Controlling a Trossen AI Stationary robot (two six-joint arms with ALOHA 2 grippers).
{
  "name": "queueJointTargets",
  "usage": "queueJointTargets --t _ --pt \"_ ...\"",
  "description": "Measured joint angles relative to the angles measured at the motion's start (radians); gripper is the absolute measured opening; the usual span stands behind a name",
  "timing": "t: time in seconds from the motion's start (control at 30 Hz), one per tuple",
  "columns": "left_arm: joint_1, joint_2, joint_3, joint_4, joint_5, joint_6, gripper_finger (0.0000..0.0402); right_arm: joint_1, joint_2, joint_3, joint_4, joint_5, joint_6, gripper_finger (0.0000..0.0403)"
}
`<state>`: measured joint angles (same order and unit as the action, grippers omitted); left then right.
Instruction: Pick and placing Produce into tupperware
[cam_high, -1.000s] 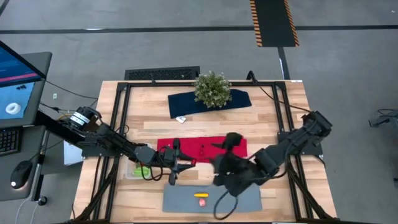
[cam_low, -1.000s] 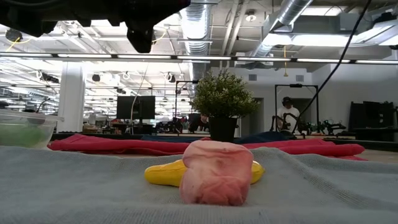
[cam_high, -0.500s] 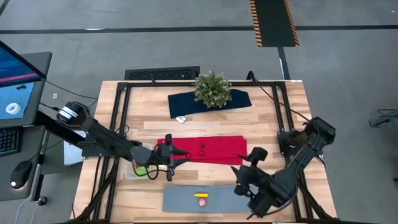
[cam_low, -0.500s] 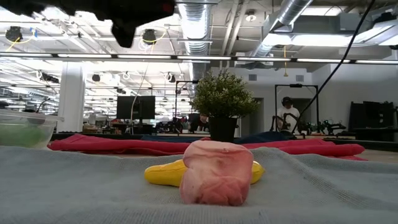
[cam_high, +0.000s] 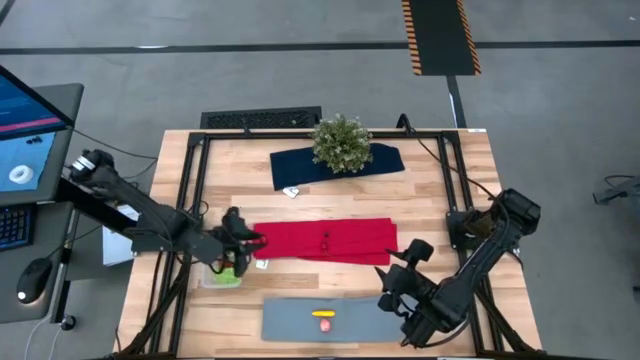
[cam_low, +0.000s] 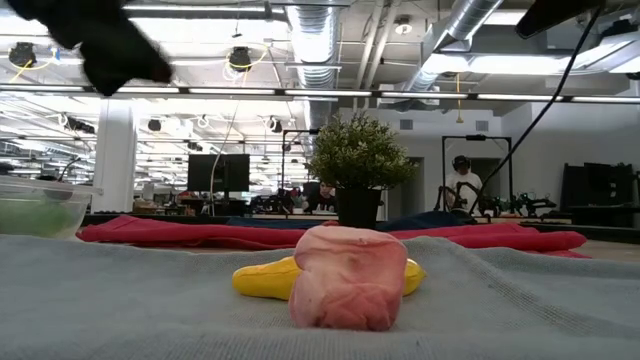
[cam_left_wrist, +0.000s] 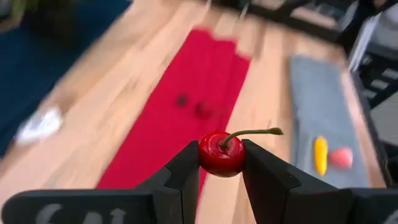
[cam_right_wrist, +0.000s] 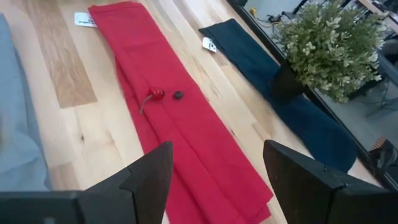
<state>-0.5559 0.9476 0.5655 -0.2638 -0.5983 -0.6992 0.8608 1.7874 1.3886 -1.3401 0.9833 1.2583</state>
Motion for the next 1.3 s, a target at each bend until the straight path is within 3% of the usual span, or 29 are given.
queueJointTargets --t 0.13,0.27,0.43,0.73,0.93,1.3 --pt "-0.013 -0.063 0.000 -0.245 0.032 -0.211 0.0098 -0.018 0.000 -0.003 0.005 -0.002 -0.002 0.0274" --pt "-0.015 -0.095 0.000 -0.385 0.135 -0.381 0.0098 -0.034 0.000 -0.003 0.013 -0.002 -0.009 0.0274" --pt "-0.015 -0.097 0.000 -0.464 0.303 -0.490 0.0098 -0.058 0.000 -0.003 0.013 -0.003 -0.010 0.0274" --pt "-0.020 -0.097 0.000 -0.561 0.491 -0.705 0.0098 -0.065 0.000 -0.003 0.022 -0.017 -0.010 0.0274" --pt "-0.031 -0.097 0.000 -0.553 0.504 -0.768 0.0098 -0.062 0.000 -0.003 0.042 -0.017 -0.012 0.0274" --pt "-0.039 -0.071 0.000 -0.549 0.481 -0.735 0.0123 -0.062 0.000 -0.003 0.051 -0.017 -0.036 0.0274"
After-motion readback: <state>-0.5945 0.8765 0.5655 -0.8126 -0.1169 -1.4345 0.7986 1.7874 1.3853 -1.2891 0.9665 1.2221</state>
